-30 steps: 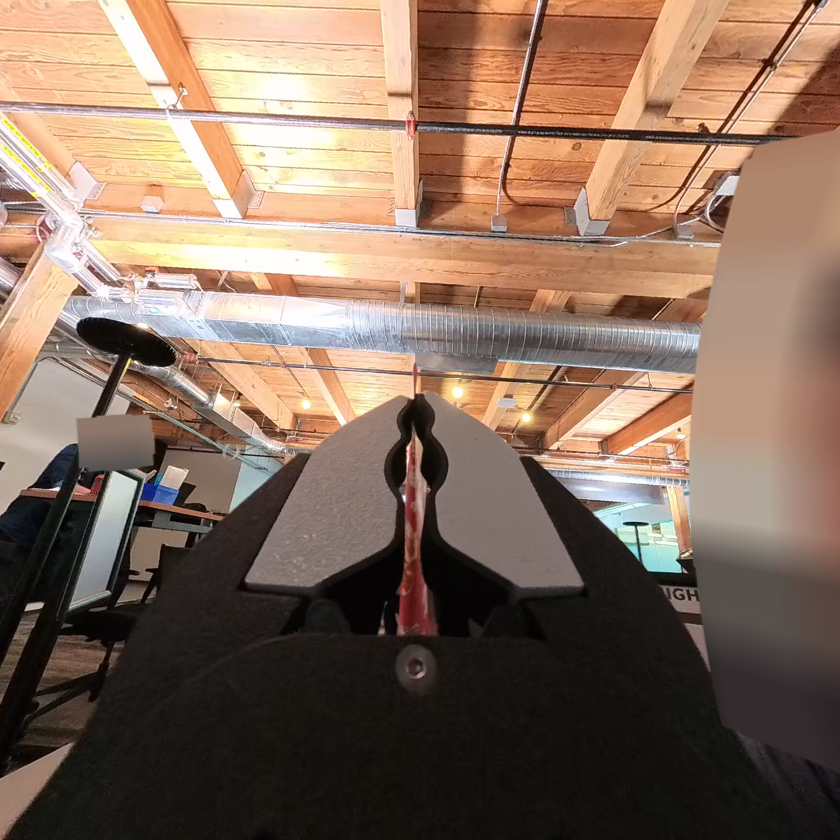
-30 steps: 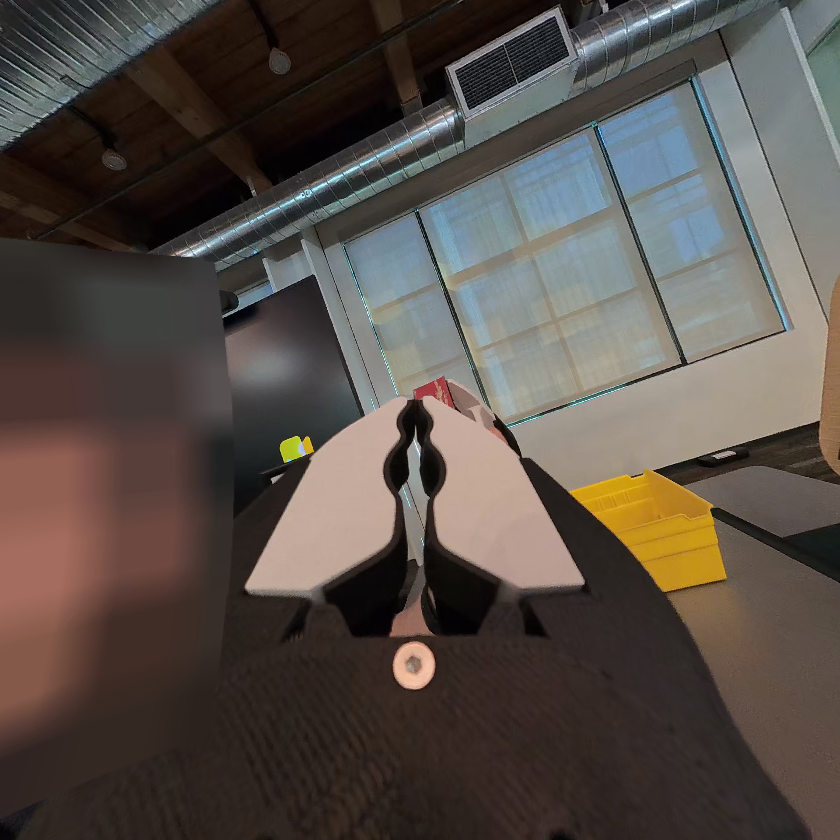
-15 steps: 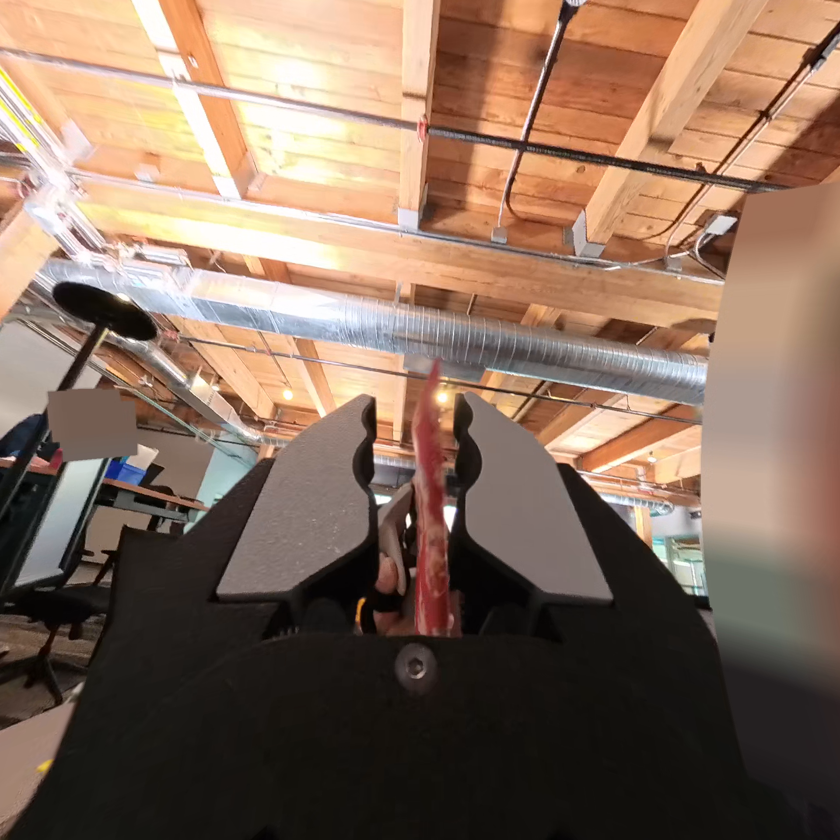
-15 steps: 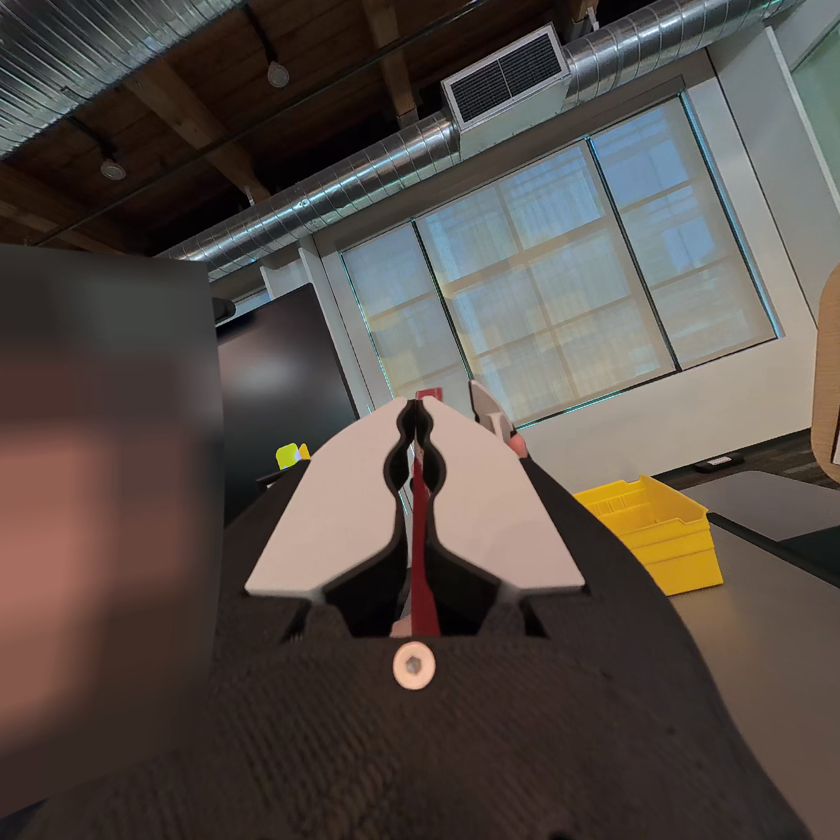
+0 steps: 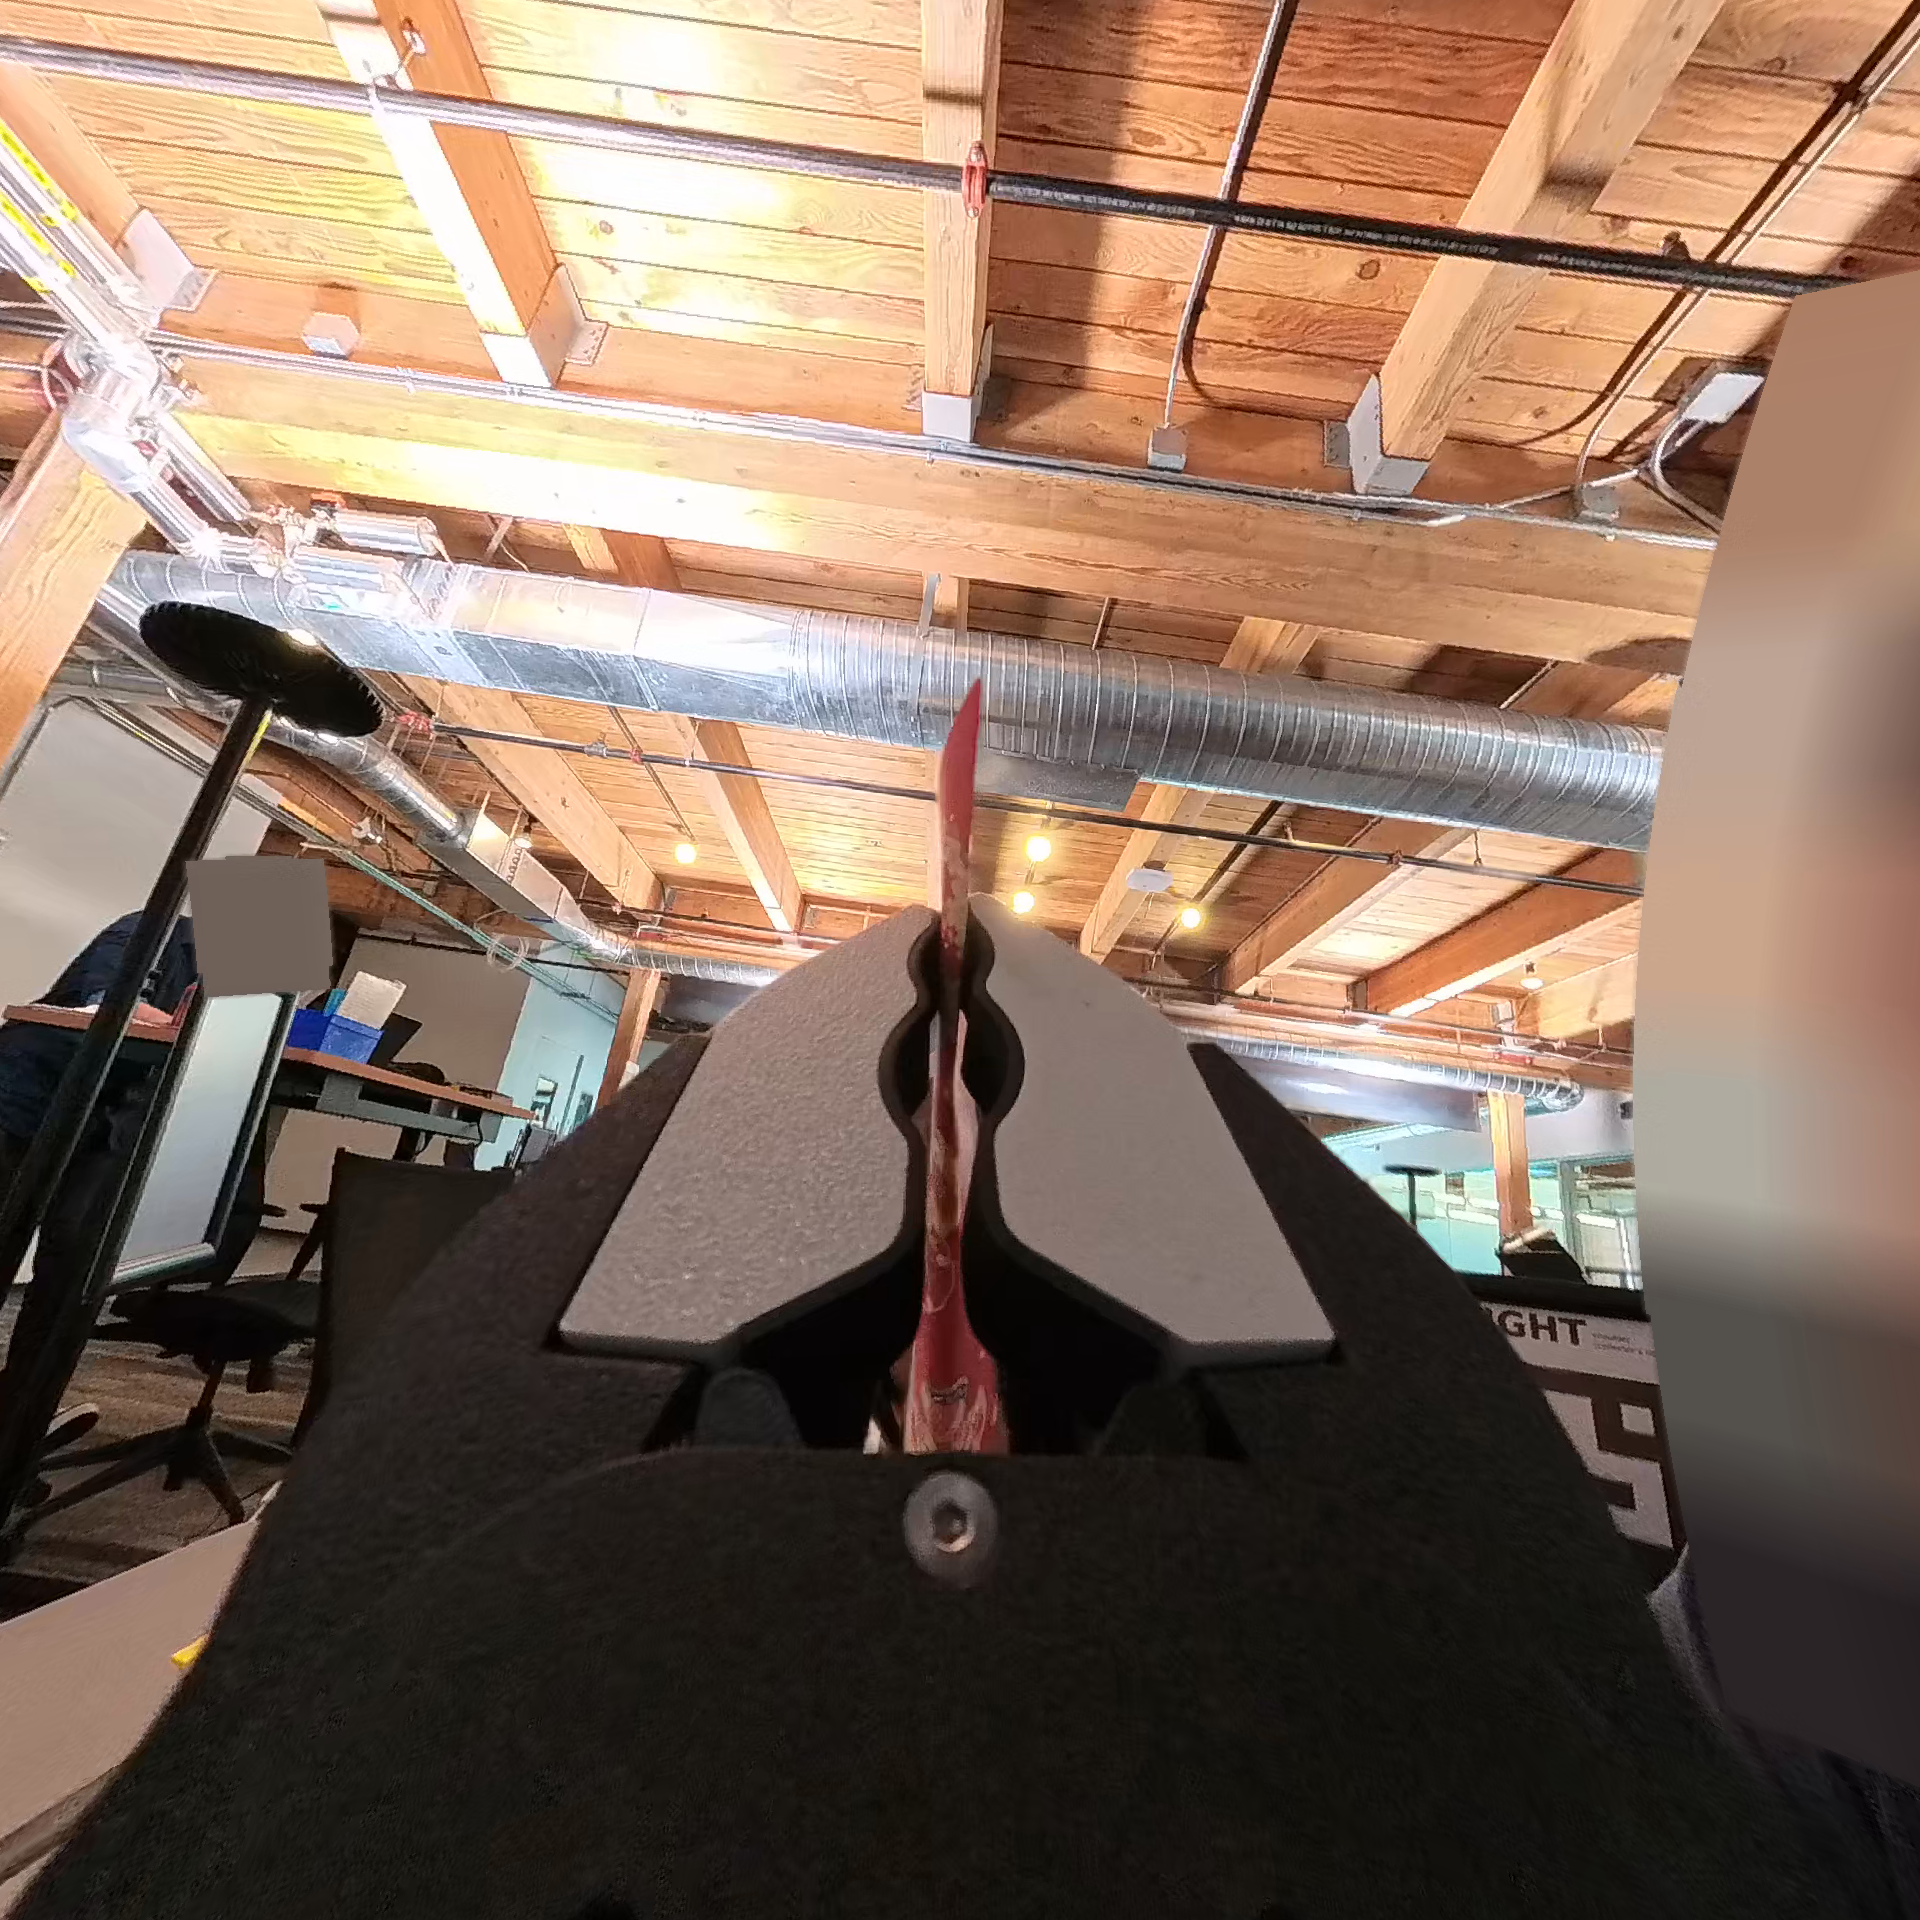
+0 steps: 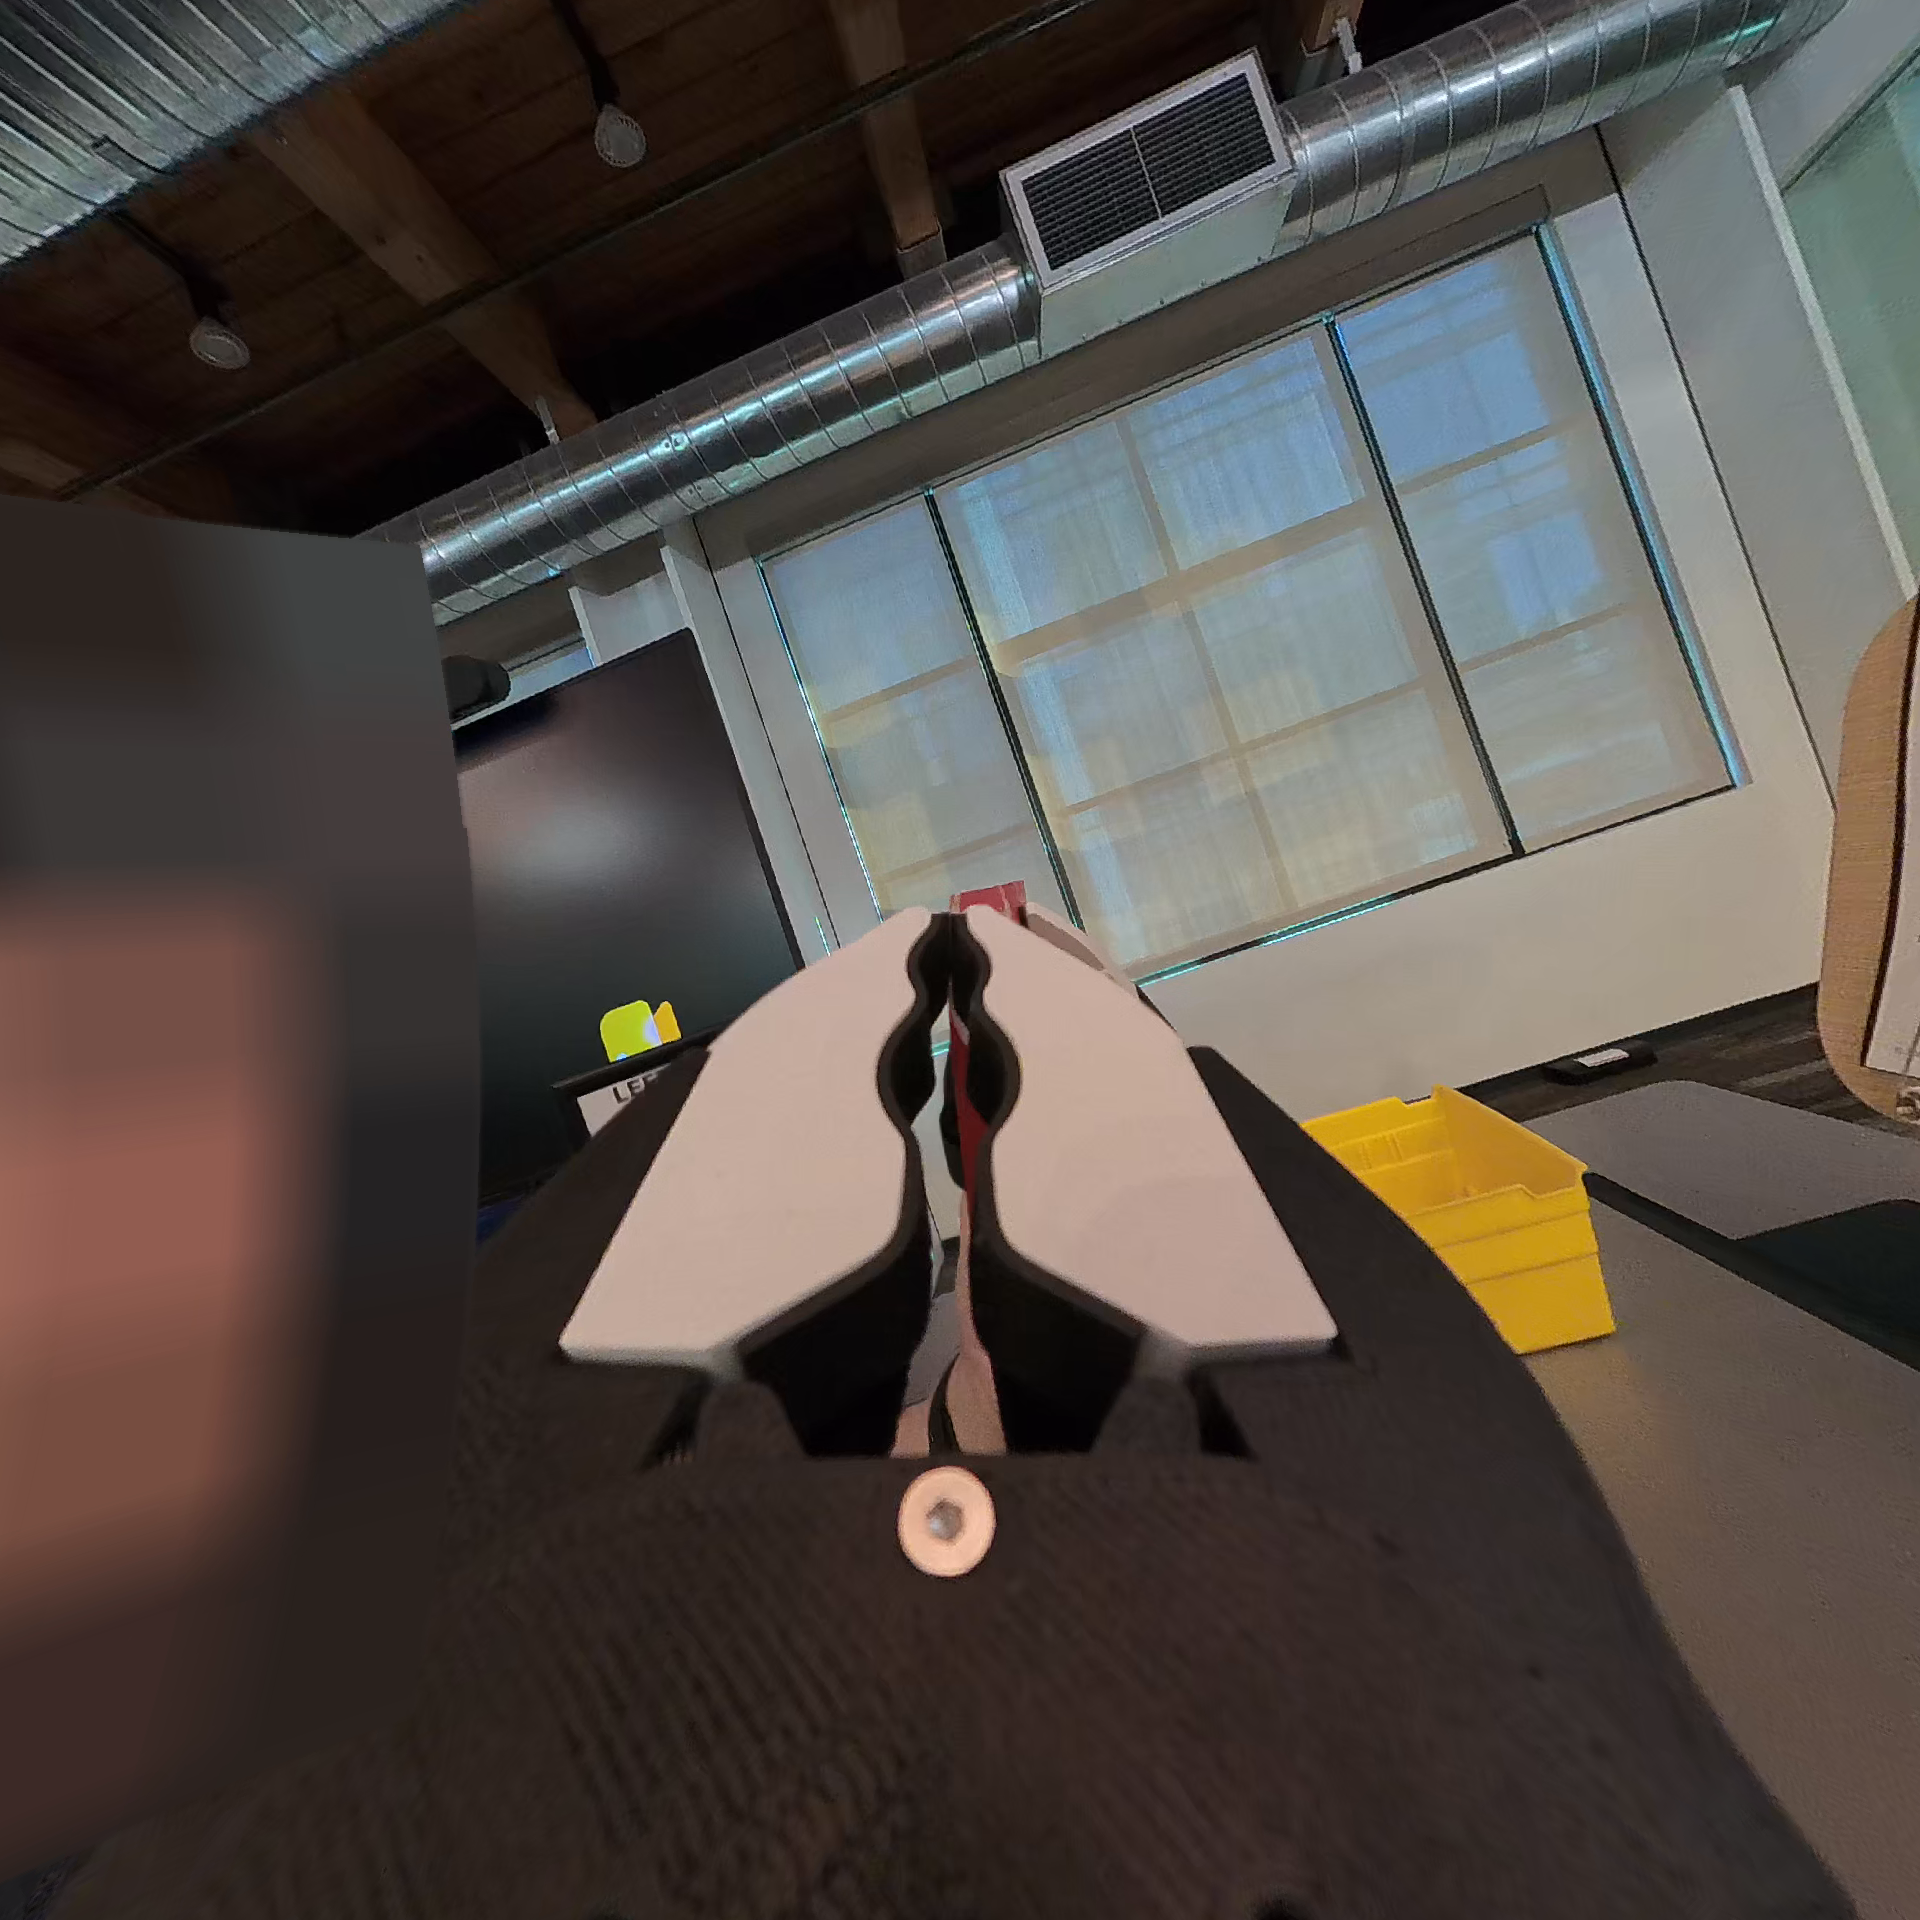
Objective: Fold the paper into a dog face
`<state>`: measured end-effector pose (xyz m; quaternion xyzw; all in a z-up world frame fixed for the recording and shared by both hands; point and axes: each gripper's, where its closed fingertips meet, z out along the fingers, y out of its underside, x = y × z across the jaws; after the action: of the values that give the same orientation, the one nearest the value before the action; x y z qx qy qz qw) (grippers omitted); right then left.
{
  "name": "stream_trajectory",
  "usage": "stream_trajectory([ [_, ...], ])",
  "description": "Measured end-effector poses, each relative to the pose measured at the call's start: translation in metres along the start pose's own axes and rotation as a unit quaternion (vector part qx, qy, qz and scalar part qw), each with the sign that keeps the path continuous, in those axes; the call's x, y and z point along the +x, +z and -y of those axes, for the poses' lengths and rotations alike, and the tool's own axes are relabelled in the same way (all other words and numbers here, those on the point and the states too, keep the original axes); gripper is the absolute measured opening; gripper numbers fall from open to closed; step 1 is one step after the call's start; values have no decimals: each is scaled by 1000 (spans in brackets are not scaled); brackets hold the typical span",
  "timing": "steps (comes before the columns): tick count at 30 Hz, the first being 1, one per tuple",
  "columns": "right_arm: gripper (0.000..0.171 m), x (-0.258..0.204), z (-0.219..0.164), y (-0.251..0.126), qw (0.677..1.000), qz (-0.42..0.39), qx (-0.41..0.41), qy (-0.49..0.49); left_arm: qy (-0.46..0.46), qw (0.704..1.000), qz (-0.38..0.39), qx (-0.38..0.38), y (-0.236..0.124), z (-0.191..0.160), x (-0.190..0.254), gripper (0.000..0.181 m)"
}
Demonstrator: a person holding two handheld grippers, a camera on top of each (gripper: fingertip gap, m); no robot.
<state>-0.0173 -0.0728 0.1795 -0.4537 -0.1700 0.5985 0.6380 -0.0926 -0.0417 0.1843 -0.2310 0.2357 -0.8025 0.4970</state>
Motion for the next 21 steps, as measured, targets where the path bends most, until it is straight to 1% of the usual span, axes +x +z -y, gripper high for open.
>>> stream_trajectory([
  [2, 0, 2, 1, -1, 1000, -1, 2, 5, -1, 1000, 4, 13, -2, 6, -2, 0],
  [5, 1, 2, 0, -1, 1000, -1, 0, 8, 9, 1000, 7, 6, -2, 7, -3, 0],
  [11, 1, 4, -4, 1, 1000, -1, -3, 12, 13, 1000, 8, 20, -4, 14, -3, 0],
  [14, 1, 6, -3, 0, 1000, -3, -1, 17, -6, 999, 15, 48, -9, 25, -7, 0],
  [16, 1, 7, -4, 0, 1000, -4, -3, 19, -12, 999, 14, 43, -9, 26, -9, 0],
  [21, 1, 11, -13, 3, 999, -7, -21, 26, 3, 998, 16, 57, -13, 34, -10, 0],
])
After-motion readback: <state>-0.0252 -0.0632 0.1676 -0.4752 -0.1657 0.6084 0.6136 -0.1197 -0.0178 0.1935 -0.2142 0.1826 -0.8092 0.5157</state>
